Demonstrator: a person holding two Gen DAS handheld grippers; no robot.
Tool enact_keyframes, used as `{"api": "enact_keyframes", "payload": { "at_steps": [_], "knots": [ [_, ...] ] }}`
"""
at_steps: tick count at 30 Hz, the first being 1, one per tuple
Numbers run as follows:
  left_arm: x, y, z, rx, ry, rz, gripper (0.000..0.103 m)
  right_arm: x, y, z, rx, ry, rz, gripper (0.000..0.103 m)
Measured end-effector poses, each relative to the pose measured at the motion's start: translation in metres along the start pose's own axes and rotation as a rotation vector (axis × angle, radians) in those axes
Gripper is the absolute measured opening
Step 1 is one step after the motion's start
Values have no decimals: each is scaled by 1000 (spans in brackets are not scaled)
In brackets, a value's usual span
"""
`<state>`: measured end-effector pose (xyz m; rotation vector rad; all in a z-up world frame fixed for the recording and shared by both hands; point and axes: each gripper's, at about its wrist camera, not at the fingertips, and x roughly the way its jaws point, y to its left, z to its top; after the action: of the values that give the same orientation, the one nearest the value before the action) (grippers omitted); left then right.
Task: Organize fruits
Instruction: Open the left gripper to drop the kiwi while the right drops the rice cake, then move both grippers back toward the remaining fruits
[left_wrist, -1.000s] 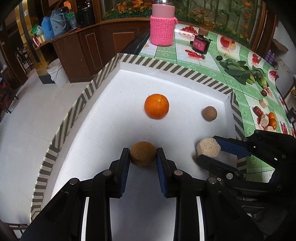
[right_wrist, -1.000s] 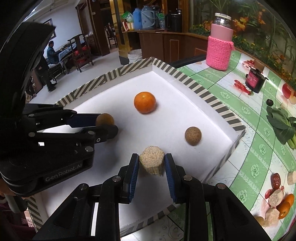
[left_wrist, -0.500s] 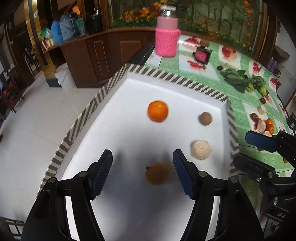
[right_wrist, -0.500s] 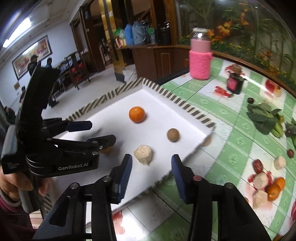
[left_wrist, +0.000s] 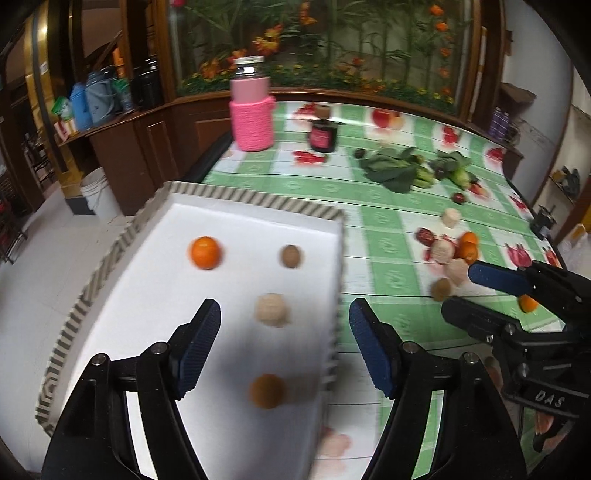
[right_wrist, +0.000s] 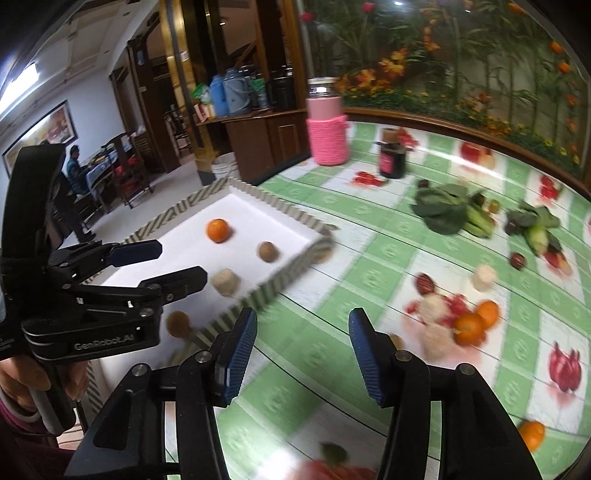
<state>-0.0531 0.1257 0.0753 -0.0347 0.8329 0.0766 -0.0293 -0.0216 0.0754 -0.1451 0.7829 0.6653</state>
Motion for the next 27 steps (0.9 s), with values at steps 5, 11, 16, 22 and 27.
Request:
{"api": "enact_keyframes", "payload": {
  "at_steps": [5, 11, 16, 22, 27],
  "knots": [
    [2, -27, -1, 34, 12, -46, 72, -22, -33, -19, 48, -10, -57, 54],
    [10, -58, -3, 85, 40, -106, 72, -43, -75, -47, 94, 10, -150, 54],
    [22, -84, -2, 133, 58, -134, 72, -51, -105, -67, 130, 50, -198, 54],
    [38, -105, -1, 177, 91, -163, 72, -52, -126, -81, 155, 81, -225, 54],
    [53, -115, 1, 177, 122, -177, 72, -51, -129, -74, 144, 78, -203, 55]
  ]
}}
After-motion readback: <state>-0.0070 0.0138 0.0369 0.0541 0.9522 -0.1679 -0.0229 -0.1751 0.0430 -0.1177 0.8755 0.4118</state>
